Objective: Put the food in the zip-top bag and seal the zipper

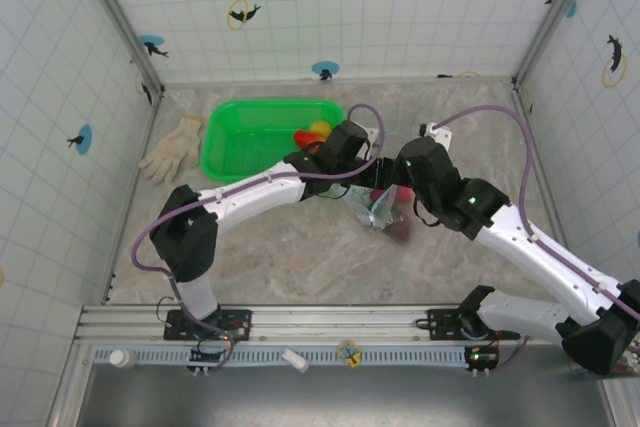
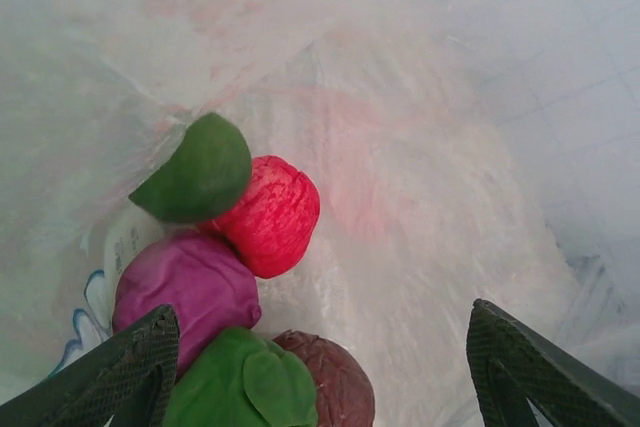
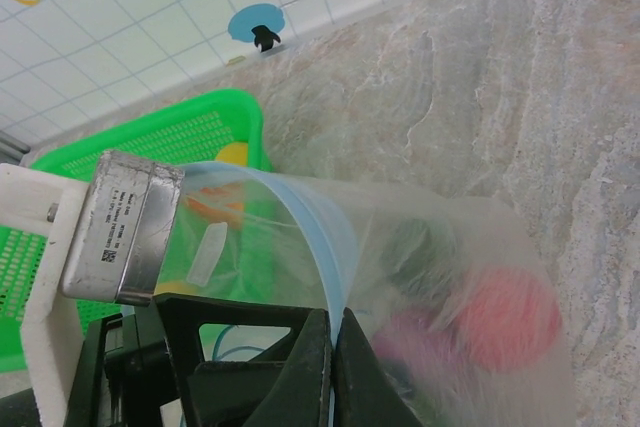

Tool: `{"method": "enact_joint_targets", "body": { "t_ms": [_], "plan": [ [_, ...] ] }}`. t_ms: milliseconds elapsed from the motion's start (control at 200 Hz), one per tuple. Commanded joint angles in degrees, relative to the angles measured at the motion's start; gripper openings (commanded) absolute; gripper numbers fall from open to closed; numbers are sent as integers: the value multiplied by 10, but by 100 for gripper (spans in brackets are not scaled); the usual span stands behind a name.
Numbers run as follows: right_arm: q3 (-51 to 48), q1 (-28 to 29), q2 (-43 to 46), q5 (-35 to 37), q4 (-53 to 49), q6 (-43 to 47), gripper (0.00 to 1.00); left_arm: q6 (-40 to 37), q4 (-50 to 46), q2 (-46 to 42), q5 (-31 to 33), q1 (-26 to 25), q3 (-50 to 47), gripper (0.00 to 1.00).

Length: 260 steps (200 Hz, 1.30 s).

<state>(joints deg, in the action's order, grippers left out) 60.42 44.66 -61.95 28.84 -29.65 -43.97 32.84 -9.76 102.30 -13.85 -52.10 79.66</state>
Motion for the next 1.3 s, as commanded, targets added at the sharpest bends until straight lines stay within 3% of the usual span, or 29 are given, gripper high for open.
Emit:
{"method": "enact_joint_targets", "body": {
  "t_ms": [0,295,440,600,786,951,1081,1296],
  "plan": [
    [13,4,8,21,3,3,0,-17,0,-23,-7,-1,15,76],
    [14,-6,17,61,-17,19,0,-46,6,-95,-32,6,-15,76],
    [20,-28,23,55,-28,33,0,-24,25,-133,-88,32,-39,75],
    [45,-62,17,36,-40,55,0,-27,16,-169,-97,58,-53,74],
    [117,-79,-14,46,-74,81,0,-12,12,-207,-111,122,-81,73],
    [170,-78,-41,45,-84,92,0,4,-40,-209,-54,187,-83,73],
    [159,-72,-54,37,-78,82,0,2,-96,-183,5,224,-76,75],
    [82,-58,-54,24,-49,44,0,-26,-156,-120,118,234,-70,81]
  ]
}}
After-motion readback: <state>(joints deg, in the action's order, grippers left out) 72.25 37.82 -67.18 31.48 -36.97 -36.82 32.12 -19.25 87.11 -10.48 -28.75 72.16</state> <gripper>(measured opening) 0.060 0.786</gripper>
